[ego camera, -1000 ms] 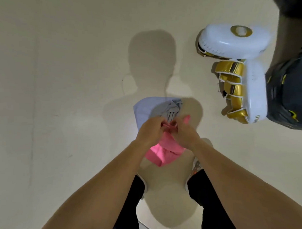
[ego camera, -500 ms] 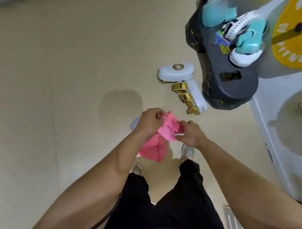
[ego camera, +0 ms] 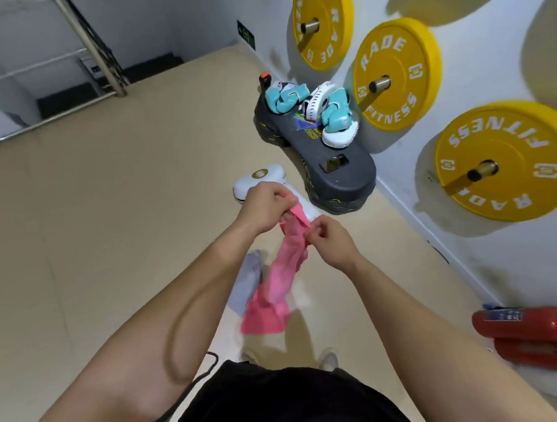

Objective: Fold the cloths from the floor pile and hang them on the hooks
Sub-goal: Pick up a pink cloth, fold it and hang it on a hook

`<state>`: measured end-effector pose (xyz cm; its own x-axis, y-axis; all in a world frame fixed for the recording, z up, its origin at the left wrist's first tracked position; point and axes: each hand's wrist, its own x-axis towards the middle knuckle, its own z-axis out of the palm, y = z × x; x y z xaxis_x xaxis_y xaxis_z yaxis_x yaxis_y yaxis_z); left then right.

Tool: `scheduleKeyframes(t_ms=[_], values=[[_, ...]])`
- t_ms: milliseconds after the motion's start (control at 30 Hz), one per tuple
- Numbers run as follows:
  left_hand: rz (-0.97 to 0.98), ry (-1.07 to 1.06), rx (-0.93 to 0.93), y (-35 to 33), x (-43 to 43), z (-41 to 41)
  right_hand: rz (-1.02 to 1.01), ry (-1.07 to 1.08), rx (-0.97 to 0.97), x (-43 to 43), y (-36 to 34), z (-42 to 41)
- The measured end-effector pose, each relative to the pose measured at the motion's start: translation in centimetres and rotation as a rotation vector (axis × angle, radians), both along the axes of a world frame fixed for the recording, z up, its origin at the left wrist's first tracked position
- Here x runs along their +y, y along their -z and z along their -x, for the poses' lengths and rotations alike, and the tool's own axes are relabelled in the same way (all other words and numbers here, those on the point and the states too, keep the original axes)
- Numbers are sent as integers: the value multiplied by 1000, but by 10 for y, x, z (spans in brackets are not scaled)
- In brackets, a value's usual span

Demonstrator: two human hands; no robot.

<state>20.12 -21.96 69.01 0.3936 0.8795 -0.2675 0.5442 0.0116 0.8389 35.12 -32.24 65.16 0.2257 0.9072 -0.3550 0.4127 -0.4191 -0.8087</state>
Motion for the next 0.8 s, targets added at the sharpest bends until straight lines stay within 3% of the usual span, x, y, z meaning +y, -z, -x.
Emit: scheduleKeyframes(t_ms=[133,300,500,533,667,800], values=[[-176,57,209,2,-3,-21,-9,24,14,-21,-6,-38],[-212,-12,226,9,-7,-44,21,-79,-60,-52,-7,-81],[-193,72,439,22,-36,-80,-54,24,-24,-74,-11,-116],[-152,126,401,26,-41,-87,-71,12,-25,-74,-12,-120],[123,397,-36,27,-65,-120,-130,30,-16,-78,-22,-136],[87,480,-44,24,-79,-147,-147,63,-15,-89,-32,-158]])
